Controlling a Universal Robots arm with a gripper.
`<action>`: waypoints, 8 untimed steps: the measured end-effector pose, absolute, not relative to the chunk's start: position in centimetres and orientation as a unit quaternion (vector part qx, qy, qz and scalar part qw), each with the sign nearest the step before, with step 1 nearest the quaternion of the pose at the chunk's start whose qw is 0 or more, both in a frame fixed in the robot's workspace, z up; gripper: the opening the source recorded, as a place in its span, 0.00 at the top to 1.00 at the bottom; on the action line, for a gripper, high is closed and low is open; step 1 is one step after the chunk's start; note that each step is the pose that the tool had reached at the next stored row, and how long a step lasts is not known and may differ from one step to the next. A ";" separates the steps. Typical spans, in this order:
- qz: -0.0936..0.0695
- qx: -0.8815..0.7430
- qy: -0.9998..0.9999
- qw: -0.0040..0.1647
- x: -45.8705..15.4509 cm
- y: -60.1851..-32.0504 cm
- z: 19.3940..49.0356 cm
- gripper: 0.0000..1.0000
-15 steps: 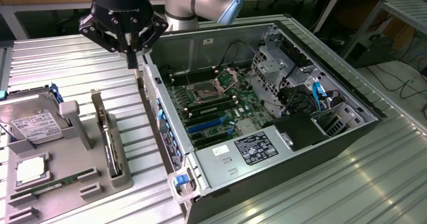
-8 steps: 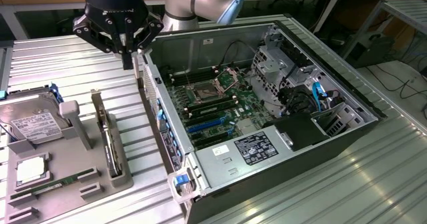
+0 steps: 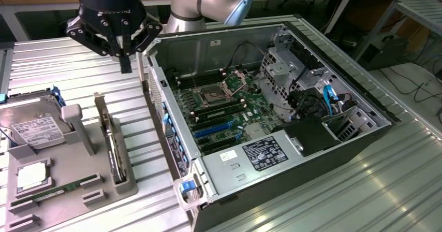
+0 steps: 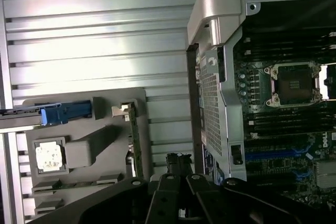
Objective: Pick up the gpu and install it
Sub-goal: 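Reach for the gpu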
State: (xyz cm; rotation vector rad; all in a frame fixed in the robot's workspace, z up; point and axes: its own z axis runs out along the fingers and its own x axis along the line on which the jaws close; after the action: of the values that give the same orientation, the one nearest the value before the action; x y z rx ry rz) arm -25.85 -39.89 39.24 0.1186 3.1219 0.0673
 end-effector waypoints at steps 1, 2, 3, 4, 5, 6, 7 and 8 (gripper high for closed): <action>0.022 0.038 0.999 0.008 -25.9 -39.9 39.2 0.89; 0.022 0.038 0.999 0.008 -26.1 -39.9 39.2 0.89; 0.022 0.038 0.999 0.008 -26.2 -39.9 39.2 0.89; 0.022 0.038 0.999 0.008 -26.3 -39.9 39.2 0.89; 0.022 0.038 0.999 0.008 -26.4 -39.9 39.2 0.89; 0.022 0.038 0.999 0.008 -26.5 -39.9 39.2 0.89; 0.022 0.038 0.999 0.008 -26.6 -39.9 39.2 0.89; 0.022 0.038 0.999 0.008 -26.7 -39.9 39.2 0.89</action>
State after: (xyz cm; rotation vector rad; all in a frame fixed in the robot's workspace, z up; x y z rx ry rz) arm -26.71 -39.89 39.23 0.1188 3.1229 0.0673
